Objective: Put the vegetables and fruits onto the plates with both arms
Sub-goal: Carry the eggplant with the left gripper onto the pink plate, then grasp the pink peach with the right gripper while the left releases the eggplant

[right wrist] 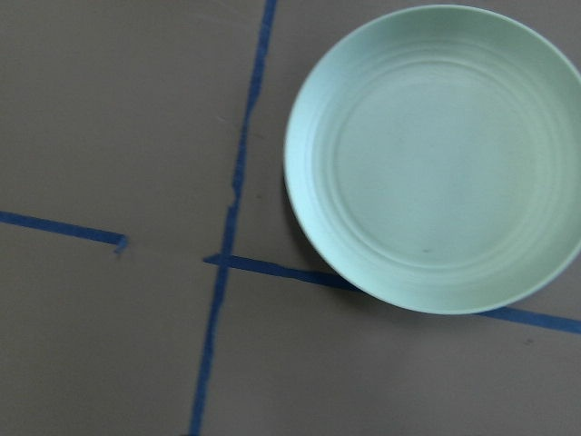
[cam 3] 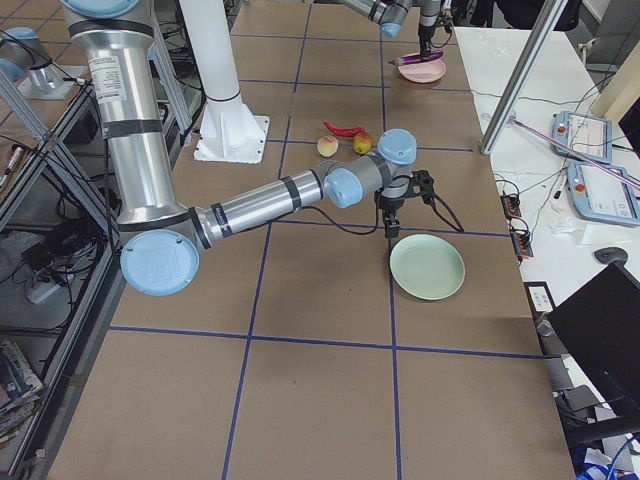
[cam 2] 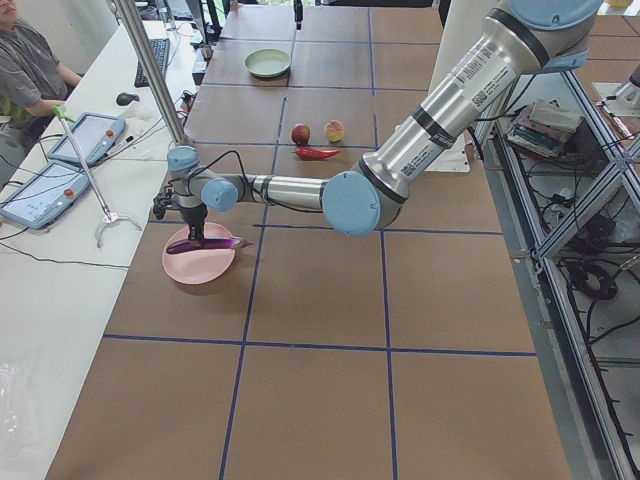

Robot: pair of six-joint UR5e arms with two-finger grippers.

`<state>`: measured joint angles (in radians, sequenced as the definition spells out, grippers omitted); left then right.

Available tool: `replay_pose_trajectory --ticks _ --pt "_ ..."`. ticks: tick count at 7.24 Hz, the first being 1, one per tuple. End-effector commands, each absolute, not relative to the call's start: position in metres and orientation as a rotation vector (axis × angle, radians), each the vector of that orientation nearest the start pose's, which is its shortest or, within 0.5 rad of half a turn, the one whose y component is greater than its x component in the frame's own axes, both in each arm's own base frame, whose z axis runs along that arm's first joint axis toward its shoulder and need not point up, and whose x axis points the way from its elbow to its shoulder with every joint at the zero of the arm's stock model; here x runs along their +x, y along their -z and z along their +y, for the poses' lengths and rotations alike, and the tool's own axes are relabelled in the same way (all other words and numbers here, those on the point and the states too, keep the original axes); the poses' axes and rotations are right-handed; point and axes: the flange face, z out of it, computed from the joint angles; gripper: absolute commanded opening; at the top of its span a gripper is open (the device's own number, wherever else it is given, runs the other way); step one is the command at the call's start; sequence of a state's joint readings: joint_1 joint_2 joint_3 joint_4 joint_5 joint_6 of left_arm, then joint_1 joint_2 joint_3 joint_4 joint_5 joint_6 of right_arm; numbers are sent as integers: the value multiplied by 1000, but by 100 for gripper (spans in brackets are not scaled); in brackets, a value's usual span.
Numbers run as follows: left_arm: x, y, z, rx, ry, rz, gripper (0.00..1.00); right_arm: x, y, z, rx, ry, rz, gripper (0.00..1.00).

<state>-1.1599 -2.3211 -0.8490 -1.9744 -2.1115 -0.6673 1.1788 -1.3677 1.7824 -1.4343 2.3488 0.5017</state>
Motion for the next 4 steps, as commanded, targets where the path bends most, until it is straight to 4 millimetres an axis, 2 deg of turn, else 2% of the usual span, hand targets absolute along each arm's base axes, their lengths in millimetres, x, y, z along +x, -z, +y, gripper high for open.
replay_pose_trajectory --ticks 1,2,3,4 --pt "206 -505 -766 69 78 774 100 -227 -346 -553 121 50 -974 100" --pt "202 -507 -753 81 71 780 100 -251 -312 -545 112 14 -999 100" --pt "194 -499 -738 116 62 793 100 -289 -276 -515 76 -8 -1034 100" --pt "190 -494 -719 140 61 806 100 -326 -254 -495 48 -53 -1040 100"
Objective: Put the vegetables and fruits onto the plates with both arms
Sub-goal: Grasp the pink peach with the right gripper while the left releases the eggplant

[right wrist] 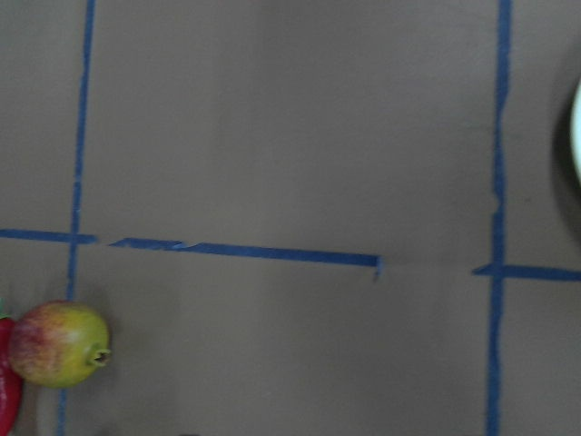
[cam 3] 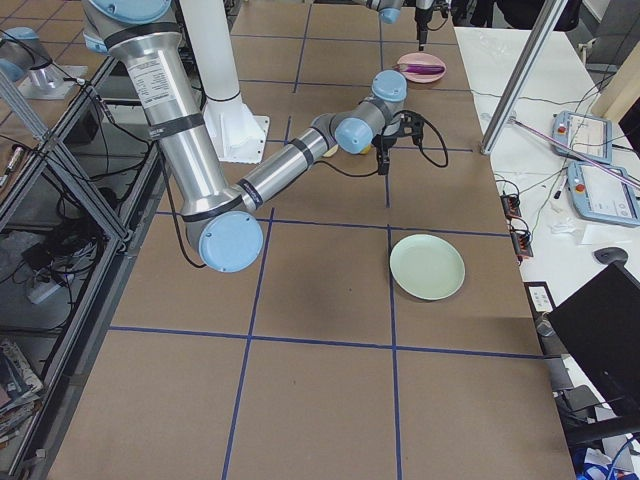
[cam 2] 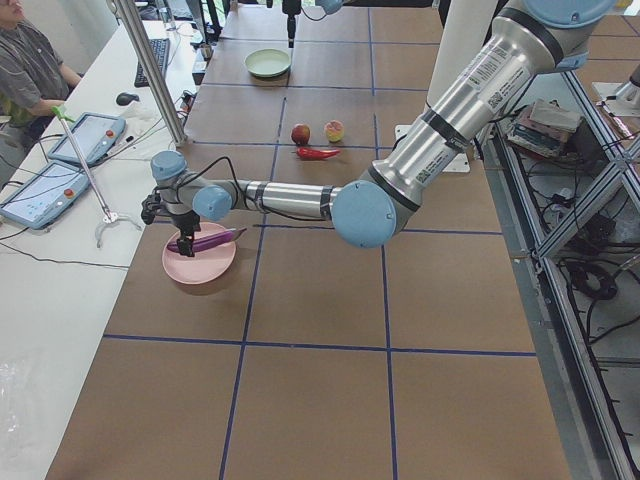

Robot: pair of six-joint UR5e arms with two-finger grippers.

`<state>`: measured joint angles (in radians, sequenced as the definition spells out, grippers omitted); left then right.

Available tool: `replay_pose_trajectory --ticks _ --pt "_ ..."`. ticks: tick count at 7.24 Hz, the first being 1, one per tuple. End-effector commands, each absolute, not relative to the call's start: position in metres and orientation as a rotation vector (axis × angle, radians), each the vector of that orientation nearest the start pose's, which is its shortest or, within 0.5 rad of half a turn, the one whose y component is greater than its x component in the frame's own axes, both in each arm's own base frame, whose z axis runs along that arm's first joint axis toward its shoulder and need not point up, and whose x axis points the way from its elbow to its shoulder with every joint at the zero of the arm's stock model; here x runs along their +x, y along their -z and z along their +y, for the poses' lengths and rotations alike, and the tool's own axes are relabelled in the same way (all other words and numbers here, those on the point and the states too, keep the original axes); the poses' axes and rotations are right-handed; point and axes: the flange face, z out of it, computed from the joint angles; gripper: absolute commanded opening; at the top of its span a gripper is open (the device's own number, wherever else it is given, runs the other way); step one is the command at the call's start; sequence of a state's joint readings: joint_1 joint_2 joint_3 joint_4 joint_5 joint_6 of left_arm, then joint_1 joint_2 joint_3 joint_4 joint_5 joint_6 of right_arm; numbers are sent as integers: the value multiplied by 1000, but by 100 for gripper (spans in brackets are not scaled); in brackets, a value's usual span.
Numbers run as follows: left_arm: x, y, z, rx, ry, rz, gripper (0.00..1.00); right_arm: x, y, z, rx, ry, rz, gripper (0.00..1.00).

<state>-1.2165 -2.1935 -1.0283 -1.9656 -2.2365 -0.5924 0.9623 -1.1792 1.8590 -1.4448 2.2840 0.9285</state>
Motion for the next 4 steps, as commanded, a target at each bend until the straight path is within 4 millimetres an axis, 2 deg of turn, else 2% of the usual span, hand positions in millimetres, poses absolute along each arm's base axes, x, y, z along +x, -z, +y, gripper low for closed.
replay_pose_trajectory --ticks 1,2,3,4 --pt "191 -489 -711 135 99 816 100 -365 -244 -471 34 -75 -1026 100" --pt "211 -479 -705 111 143 827 100 -408 -229 -440 19 -113 -1013 100" --pt "228 -470 -698 103 141 838 100 -460 -217 -402 29 -108 -957 100" --pt "233 -466 -696 95 154 845 100 -493 -211 -373 71 -86 -900 100"
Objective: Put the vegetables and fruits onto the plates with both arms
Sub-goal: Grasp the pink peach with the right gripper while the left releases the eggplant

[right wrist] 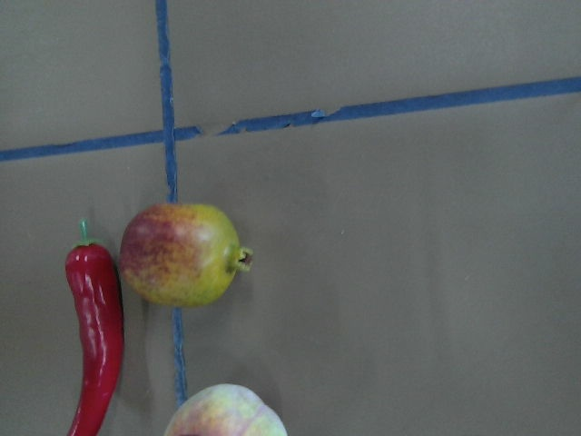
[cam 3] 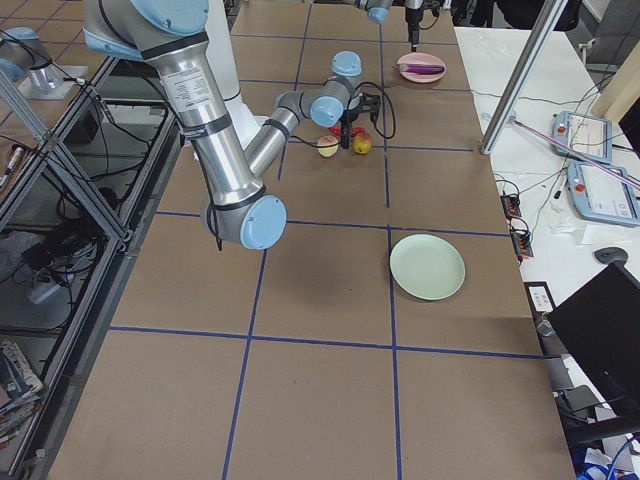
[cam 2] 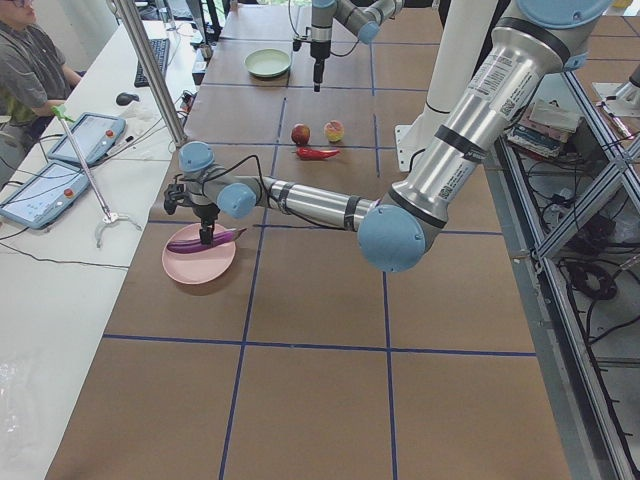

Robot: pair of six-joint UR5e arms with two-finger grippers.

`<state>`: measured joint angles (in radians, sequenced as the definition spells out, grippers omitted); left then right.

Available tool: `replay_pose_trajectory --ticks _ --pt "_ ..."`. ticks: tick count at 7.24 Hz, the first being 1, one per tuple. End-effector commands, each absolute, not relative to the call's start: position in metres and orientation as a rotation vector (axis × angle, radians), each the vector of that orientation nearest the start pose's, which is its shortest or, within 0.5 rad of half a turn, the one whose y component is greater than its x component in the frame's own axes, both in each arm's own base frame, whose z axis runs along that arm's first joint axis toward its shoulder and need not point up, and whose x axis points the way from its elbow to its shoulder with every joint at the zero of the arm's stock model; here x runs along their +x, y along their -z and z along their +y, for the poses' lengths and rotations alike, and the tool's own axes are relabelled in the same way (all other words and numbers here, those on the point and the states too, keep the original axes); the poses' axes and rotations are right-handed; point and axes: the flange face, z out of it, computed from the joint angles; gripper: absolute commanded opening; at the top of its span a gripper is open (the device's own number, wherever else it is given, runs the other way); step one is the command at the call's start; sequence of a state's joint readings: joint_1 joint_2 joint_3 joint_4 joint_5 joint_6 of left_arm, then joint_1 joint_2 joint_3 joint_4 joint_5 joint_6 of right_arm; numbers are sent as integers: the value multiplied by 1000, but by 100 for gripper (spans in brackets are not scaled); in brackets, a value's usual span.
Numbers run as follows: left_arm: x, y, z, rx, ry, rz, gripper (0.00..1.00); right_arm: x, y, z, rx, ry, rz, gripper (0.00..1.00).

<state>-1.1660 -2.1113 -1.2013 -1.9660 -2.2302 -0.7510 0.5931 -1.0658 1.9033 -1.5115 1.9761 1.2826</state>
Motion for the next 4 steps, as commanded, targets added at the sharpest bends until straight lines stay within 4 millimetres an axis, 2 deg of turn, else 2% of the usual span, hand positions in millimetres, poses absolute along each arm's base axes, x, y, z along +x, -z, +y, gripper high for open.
replay_pose_trajectory --ticks 1,2,3,4 --pt "239 -465 -693 92 145 848 100 -514 -216 -357 70 -70 -875 100" --pt "243 -458 -691 102 136 856 100 -526 -219 -348 91 -63 -857 100" --pt "247 -454 -688 97 143 860 100 -539 -220 -350 105 -64 -838 100" --pt "249 -452 -687 94 150 863 100 -563 -212 -360 103 -62 -822 100"
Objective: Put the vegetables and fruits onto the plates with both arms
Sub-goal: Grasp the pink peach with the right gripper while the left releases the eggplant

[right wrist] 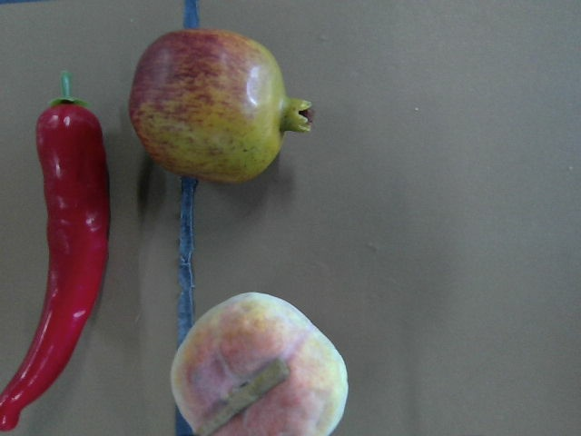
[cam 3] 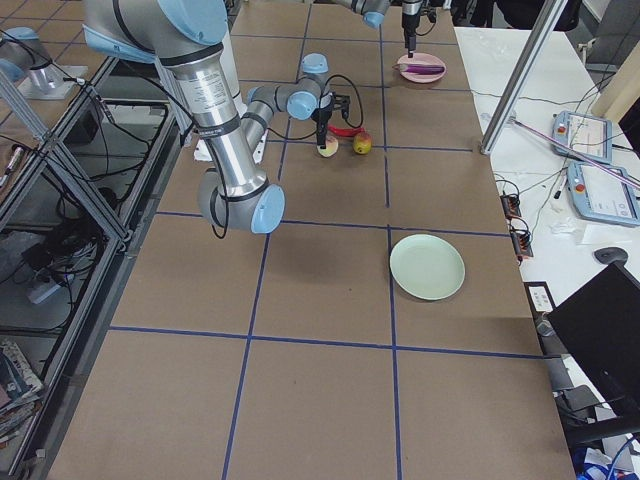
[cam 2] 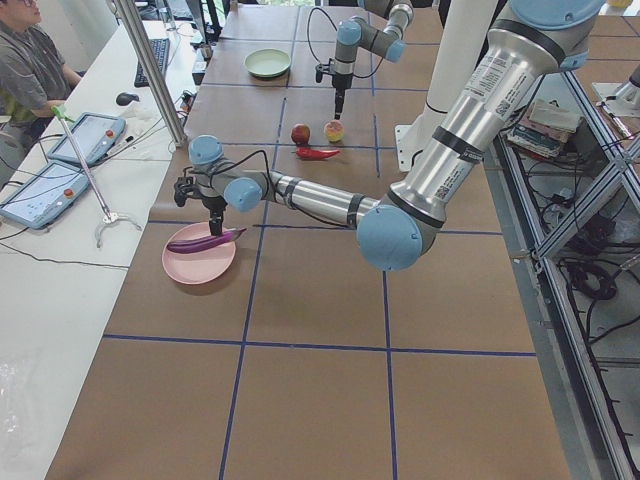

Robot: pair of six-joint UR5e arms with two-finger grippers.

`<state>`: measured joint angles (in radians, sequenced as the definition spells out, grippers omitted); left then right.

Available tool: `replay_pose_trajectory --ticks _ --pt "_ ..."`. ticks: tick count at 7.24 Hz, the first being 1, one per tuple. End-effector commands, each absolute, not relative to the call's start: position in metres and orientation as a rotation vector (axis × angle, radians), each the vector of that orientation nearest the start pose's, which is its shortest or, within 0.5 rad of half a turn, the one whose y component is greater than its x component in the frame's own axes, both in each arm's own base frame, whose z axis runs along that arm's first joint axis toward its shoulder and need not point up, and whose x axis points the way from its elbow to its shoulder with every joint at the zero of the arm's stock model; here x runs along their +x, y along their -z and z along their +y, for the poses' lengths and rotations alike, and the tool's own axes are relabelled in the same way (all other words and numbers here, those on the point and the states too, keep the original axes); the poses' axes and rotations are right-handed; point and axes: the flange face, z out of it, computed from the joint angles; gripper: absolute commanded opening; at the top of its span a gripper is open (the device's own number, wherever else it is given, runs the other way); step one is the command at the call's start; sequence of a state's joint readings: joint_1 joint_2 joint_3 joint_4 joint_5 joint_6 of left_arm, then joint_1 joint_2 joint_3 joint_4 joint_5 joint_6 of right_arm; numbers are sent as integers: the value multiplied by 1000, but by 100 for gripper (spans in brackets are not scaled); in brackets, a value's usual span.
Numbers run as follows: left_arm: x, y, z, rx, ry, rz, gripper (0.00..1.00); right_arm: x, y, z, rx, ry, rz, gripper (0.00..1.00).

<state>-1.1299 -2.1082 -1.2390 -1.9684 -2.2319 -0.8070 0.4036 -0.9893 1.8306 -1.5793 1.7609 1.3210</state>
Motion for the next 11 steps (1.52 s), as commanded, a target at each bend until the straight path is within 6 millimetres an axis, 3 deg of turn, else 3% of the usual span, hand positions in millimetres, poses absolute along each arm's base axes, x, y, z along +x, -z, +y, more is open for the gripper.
replay_pose_trajectory --ticks 1,5,6,7,8,9,11 --pt "251 -451 -686 90 155 865 100 -577 -207 -366 104 -57 -811 100" --pt "251 -460 -683 80 160 858 100 -596 -231 -375 120 -18 -744 100" --pt "252 -462 -681 77 158 859 100 -598 -229 -375 119 -18 -744 100" --pt "253 -462 -681 76 157 859 100 -600 -230 -373 115 -14 -744 89" --pt "253 -462 -681 76 157 859 100 -599 -230 -372 109 -18 -742 26" --pt "253 -461 -681 77 158 860 100 -589 -221 -370 106 -22 -731 4" --pt "253 -459 -680 72 175 863 100 -514 -189 -398 97 -61 -703 3"
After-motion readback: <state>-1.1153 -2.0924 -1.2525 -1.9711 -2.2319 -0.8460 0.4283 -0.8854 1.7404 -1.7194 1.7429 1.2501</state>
